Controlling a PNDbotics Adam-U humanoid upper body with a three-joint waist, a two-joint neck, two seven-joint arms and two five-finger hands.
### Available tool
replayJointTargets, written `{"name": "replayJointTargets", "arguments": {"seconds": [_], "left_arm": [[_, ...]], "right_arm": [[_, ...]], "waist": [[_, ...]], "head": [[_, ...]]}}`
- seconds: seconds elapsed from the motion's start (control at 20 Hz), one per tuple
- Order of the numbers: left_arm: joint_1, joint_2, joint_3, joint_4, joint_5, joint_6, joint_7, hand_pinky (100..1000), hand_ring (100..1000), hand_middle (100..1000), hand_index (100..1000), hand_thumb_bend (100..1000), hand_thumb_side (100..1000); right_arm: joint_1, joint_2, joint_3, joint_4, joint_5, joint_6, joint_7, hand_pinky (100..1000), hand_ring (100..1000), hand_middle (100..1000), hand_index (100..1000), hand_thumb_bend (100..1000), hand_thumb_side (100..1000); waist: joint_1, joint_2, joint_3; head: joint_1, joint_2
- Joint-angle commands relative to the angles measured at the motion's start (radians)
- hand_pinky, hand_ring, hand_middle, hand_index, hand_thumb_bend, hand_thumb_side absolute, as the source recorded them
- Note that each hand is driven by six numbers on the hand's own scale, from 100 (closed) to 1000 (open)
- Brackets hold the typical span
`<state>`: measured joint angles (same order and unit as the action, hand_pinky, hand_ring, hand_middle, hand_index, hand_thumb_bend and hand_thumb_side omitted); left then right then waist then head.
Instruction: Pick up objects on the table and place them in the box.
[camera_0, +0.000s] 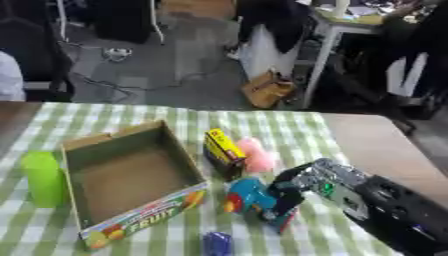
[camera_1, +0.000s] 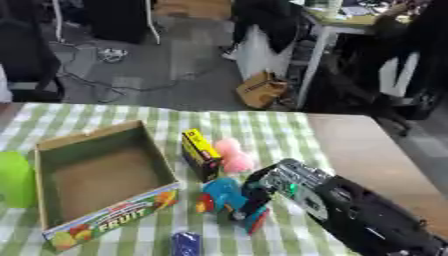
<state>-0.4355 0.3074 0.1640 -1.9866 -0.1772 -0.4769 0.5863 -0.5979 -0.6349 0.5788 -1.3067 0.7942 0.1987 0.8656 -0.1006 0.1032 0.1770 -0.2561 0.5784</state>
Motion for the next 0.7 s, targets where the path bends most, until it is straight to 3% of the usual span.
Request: {"name": "replayJointTargets", "arguments": {"seconds": [0.05,0.3,0.4,0.7], "left_arm": [[-0.012,0.007,0.008,-0.013,-0.003,-0.002,0.004,892,906,897,904,180,1000],[-0.014,0.006,0.009,-0.013,-0.004,-0.003,0.006,892,906,897,904,182,1000],[-0.015,0.005,0.009,-0.013,-0.004,-0.004,0.006,892,906,897,904,181,1000],[-0.016,0.005,0.01,-0.013,-0.003,-0.004,0.007,893,906,898,905,179,1000]], "right_arm": [[-0.013,-0.014,-0.012,0.009,0.004,0.004,-0.015,714,688,656,850,383,837],[-0.014,-0.011,-0.016,0.028,0.032,0.003,-0.031,498,515,498,728,240,763],[-0.014,-0.009,-0.018,0.034,0.042,0.0,-0.033,491,510,494,723,234,760],[-0.015,-0.007,-0.021,0.041,0.045,-0.002,-0.036,332,376,372,595,113,742]], "waist": [[-0.002,-0.018,0.001],[-0.001,-0.017,0.002],[-0.001,-0.016,0.002],[0.001,-0.016,0.002]], "head": [[-0.004,-0.003],[-0.008,-0.001],[-0.009,-0.001],[-0.012,0.005]]}}
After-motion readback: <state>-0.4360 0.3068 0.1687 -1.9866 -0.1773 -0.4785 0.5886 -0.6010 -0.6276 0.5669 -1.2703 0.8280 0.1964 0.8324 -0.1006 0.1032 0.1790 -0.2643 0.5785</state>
